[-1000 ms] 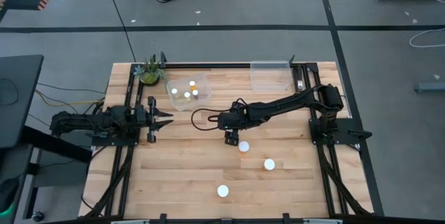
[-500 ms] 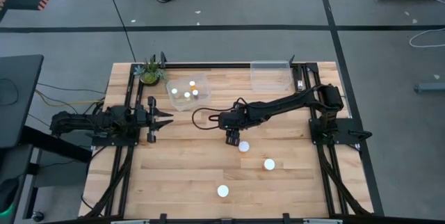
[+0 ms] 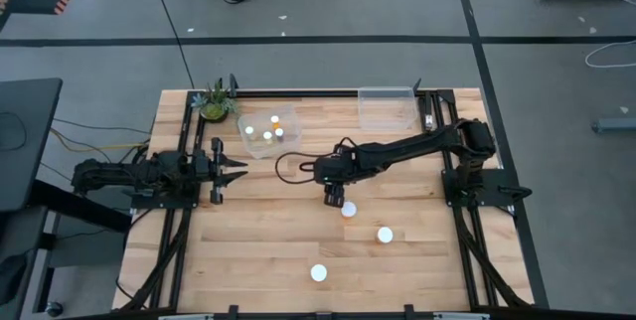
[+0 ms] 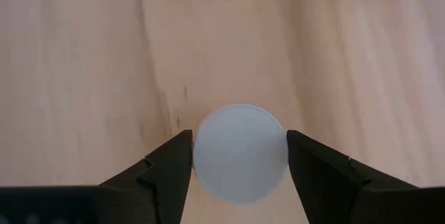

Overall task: Pick and place medicine bottles into bin by pill shape (circle, oval)
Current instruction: Put the large orange pill bottle into the right transparent bin

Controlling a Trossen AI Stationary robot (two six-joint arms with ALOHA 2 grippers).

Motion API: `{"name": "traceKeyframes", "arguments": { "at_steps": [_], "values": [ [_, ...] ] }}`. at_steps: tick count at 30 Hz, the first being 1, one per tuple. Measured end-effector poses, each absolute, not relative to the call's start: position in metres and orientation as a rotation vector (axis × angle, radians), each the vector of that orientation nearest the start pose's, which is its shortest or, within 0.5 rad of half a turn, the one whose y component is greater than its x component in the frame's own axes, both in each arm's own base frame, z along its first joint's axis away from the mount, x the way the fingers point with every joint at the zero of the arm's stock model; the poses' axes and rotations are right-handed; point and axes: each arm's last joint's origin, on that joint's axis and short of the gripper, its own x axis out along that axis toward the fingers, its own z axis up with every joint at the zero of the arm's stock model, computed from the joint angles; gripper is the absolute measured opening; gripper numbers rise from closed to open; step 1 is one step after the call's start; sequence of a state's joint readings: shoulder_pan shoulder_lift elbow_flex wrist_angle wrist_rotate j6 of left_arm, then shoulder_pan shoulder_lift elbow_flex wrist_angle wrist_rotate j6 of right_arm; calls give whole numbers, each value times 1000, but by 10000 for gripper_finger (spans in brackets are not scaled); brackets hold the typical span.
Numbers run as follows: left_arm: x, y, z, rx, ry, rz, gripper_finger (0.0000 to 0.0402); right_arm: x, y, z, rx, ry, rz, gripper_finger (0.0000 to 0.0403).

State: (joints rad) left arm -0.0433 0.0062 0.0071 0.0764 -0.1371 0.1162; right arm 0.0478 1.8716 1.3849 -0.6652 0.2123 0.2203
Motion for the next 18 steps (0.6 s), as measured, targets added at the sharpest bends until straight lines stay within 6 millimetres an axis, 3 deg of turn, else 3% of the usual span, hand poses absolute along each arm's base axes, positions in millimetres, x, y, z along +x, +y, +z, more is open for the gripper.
{"name": "traceKeyframes", "arguments": {
  "at_steps": [18],
  "values": [
    [97, 0, 173, 109, -72, 98, 94, 342, -39, 286, 119, 917, -446, 228]
  ]
}}
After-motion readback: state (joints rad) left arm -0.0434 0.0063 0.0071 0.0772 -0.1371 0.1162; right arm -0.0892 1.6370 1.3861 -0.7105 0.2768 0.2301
